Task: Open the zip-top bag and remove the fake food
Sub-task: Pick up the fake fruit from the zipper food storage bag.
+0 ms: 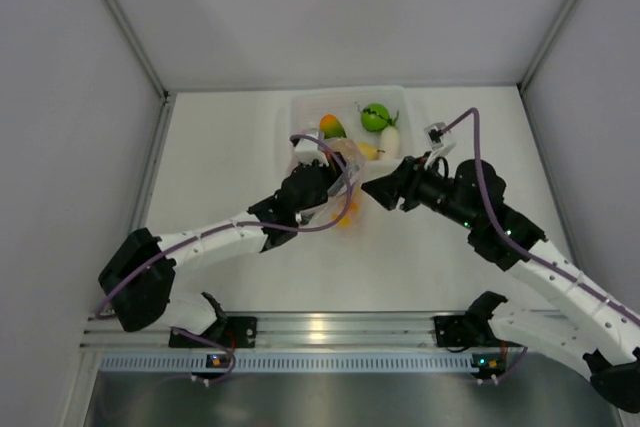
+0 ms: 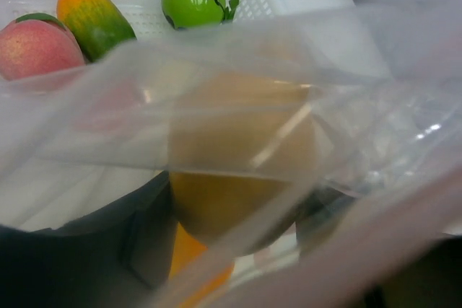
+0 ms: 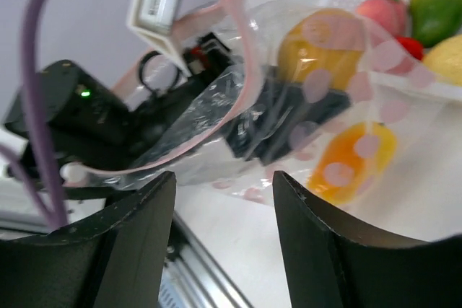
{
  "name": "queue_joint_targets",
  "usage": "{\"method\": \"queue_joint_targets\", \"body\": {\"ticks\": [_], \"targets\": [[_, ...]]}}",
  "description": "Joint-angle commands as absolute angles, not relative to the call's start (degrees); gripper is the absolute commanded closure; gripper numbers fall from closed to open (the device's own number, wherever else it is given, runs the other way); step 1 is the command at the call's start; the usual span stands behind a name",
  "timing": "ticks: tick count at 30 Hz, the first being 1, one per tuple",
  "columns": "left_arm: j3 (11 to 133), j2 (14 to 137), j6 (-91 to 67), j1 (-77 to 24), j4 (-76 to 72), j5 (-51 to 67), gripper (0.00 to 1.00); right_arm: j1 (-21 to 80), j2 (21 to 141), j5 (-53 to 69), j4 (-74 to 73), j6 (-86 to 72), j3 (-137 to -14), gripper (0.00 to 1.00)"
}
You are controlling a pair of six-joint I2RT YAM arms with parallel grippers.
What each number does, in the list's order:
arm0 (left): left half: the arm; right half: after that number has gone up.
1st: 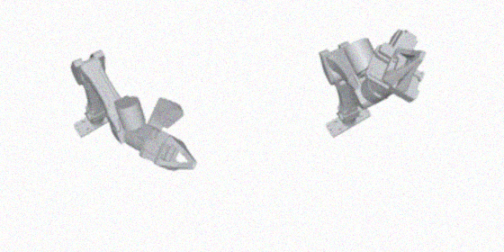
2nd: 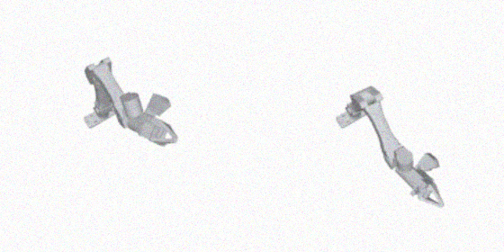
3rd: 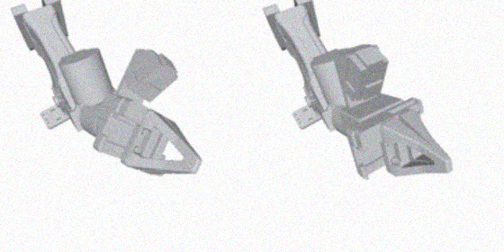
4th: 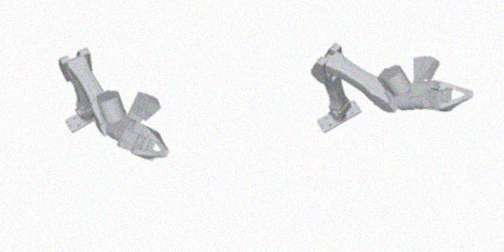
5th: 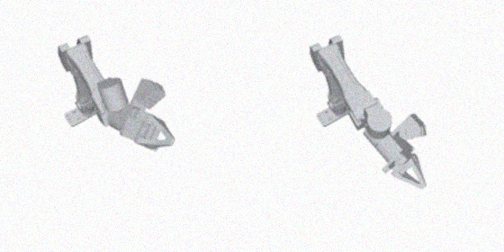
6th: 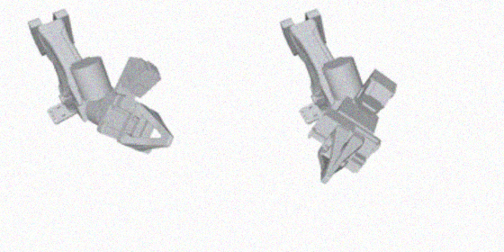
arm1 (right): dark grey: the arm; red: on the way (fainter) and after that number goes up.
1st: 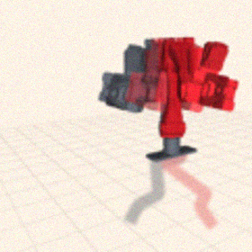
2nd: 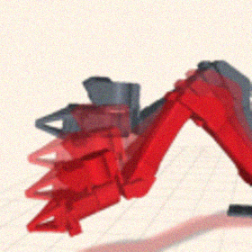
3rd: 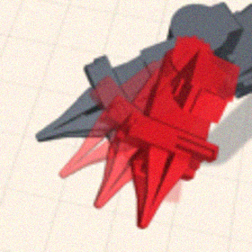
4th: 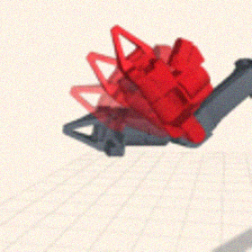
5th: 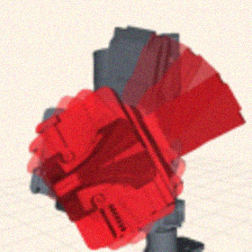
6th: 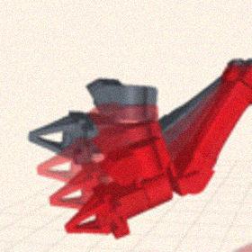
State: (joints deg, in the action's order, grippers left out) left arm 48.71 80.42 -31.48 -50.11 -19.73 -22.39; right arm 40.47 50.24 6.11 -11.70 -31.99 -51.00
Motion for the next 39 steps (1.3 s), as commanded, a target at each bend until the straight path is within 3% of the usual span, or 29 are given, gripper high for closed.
{"method": "queue_joint_targets", "body": {"ticks": [1,2,3,19,22,27,39], "targets": [[49.22,80.59,-37.08,-52.20,-25.92,-28.55,1.00,40.69,47.02,17.29,-3.72,-42.78,-47.21,0.42],[49.22,81.20,-36.48,-53.60,-27.49,-30.91,1.00,41.22,46.15,18.79,-0.82,-44.98,-45.89,0.35],[49.22,81.56,-36.39,-54.31,-28.47,-32.24,1.00,41.66,45.79,19.85,1.73,-49.44,-43.44,0.34],[46.41,85.95,-36.74,-60.38,-44.63,-42.01,1.00,54.83,47.37,3.97,4.84,-57.39,-42.89,0.35],[45.53,85.96,-35.60,-61.34,-46.83,-43.94,1.00,56.77,47.99,-2.17,2.29,-57.22,-42.89,0.39],[45.26,86.48,-35.33,-62.40,-47.11,-47.19,1.00,59.49,47.99,-5.97,1.94,-57.13,-42.27,0.60],[45.18,86.83,-35.95,-62.75,-47.11,-47.37,1.00,61.79,47.20,-15.81,-2.09,-55.99,-41.75,0.61]]}}
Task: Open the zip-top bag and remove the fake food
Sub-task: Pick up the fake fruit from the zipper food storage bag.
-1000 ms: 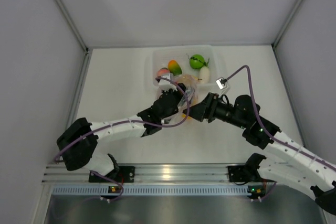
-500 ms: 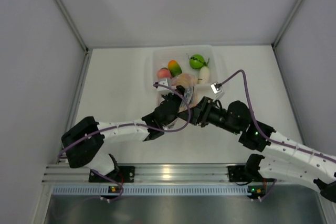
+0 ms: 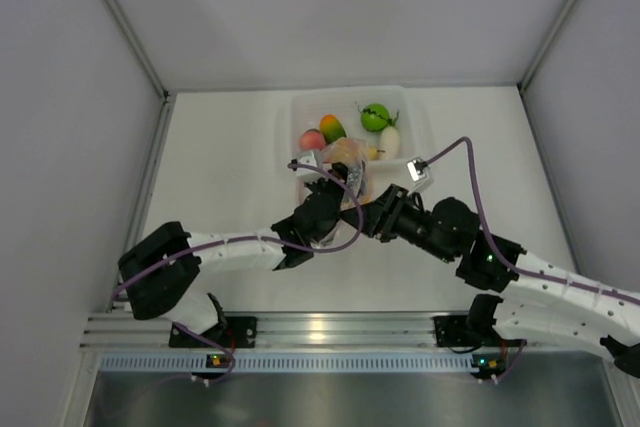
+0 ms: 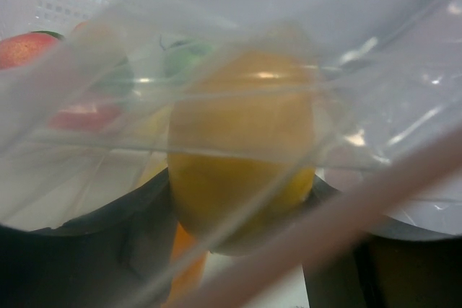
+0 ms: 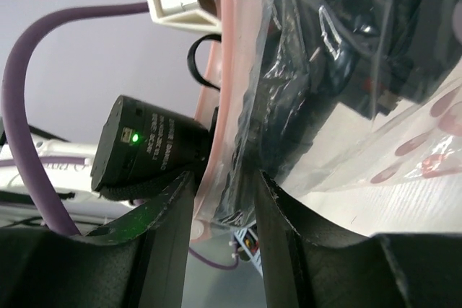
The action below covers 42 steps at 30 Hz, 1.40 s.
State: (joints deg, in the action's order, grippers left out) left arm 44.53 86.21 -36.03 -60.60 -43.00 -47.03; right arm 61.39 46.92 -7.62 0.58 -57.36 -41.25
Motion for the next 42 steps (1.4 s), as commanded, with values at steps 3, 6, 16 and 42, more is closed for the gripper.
{"method": "queue_joint_targets", "body": {"ticks": [3,6,16,42], "targets": [[44.91,87.10,-36.03,-62.75,-47.11,-47.55,1.00,61.79,46.76,-17.75,-4.65,-54.76,-43.15,0.60],[44.82,87.45,-36.21,-62.75,-47.11,-47.37,1.00,61.79,46.58,-18.19,-4.48,-54.49,-43.33,0.60],[45.97,88.42,-34.98,-62.75,-47.11,-50.18,1.00,64.33,50.01,-16.44,-2.38,-56.16,-42.46,0.66],[46.76,85.08,-36.47,-62.67,-42.81,-53.26,1.00,82.53,60.81,-33.04,-2.81,-59.76,-36.30,1.00]]}}
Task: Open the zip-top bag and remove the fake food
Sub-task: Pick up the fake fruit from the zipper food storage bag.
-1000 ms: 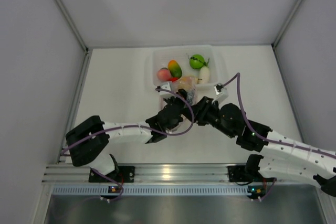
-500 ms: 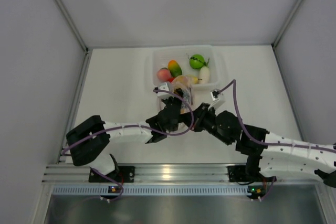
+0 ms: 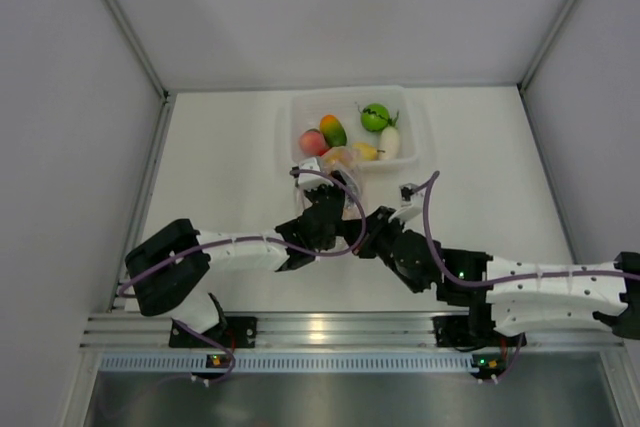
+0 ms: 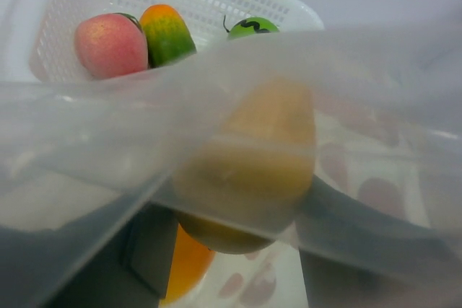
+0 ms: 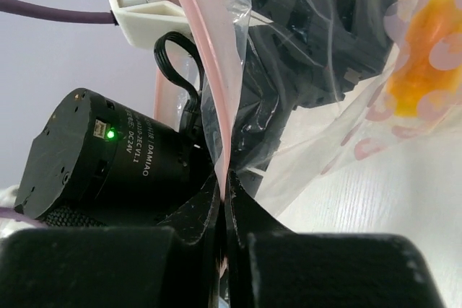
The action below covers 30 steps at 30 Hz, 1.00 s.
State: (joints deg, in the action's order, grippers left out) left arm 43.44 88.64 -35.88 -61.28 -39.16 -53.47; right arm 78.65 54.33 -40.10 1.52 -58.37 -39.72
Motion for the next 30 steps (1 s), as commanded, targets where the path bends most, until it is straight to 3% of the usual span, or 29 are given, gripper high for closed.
{"method": "queue_joint_targets", "body": {"ticks": [1,8,17,24,30], "targets": [[46.76,84.64,-36.47,-62.58,-42.45,-52.74,1.00,82.96,60.91,-33.83,-3.77,-59.94,-36.21,1.00],[47.02,81.22,-41.92,-60.56,-35.25,-48.08,1.00,83.23,60.47,-44.37,-11.06,-61.43,-34.11,1.00],[45.53,79.28,-47.28,-59.85,-32.34,-43.86,1.00,83.32,59.33,-47.20,-9.42,-59.16,-33.93,1.00],[44.74,77.87,-52.12,-59.94,-30.41,-41.31,1.00,83.41,58.62,-44.57,-2.83,-50.21,-36.73,1.00],[45.97,77.70,-53.61,-60.47,-25.75,-42.89,1.00,86.65,64.86,-52.65,-10.10,-50.28,-43.67,1.00]]}}
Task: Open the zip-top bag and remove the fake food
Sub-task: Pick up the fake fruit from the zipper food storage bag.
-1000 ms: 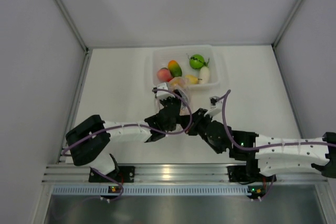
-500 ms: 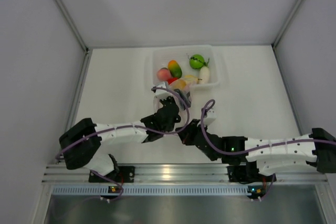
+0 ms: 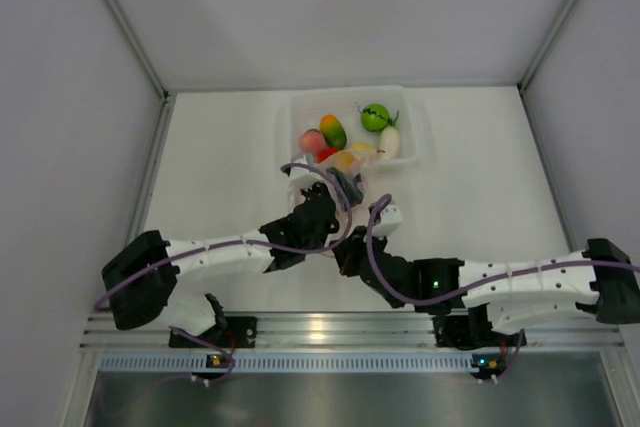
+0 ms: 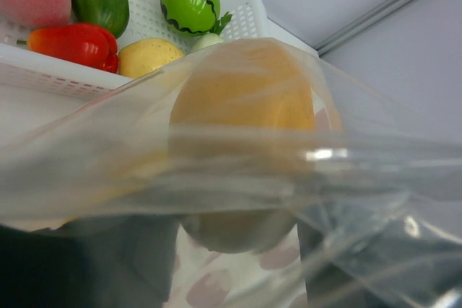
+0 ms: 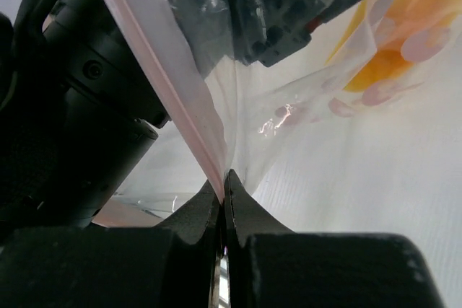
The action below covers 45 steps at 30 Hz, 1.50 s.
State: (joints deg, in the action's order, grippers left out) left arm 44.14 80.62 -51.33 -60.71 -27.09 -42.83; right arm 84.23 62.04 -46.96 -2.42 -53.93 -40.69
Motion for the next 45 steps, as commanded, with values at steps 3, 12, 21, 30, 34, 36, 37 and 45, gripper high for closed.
{"method": "queue_joint_targets", "body": {"ticks": [3,12,21,30,34,36,37,45], "targets": [[46.84,78.66,-51.35,-60.47,-25.75,-42.19,1.00,87.88,67.58,-52.38,-11.86,-48.26,-46.93,1.00],[49.49,82.70,-43.42,-59.94,-24.43,-34.02,1.00,88.86,62.94,-42.90,-1.27,-40.60,-44.48,1.00],[46.14,81.91,-44.12,-59.85,-32.17,-34.10,1.00,87.54,56.51,-39.55,0.18,-44.99,-42.89,0.64],[44.74,83.32,-44.47,-59.85,-36.91,-36.65,1.00,84.99,59.15,-35.60,-4.48,-50.54,-45.44,0.57],[44.65,83.06,-45.26,-59.85,-37.53,-36.04,1.00,84.47,61.17,-35.42,-2.90,-50.97,-43.25,0.65],[44.47,82.79,-45.70,-59.85,-38.22,-36.47,1.00,84.02,62.05,-35.16,-1.15,-50.89,-42.63,0.75],[43.95,82.62,-45.53,-59.85,-39.02,-36.30,1.00,84.02,62.49,-35.33,-0.79,-50.37,-42.45,0.81],[44.65,80.69,-41.40,-59.07,-39.55,-32.09,1.00,83.85,68.55,-37.87,-0.71,-41.58,-44.03,1.00]]}}
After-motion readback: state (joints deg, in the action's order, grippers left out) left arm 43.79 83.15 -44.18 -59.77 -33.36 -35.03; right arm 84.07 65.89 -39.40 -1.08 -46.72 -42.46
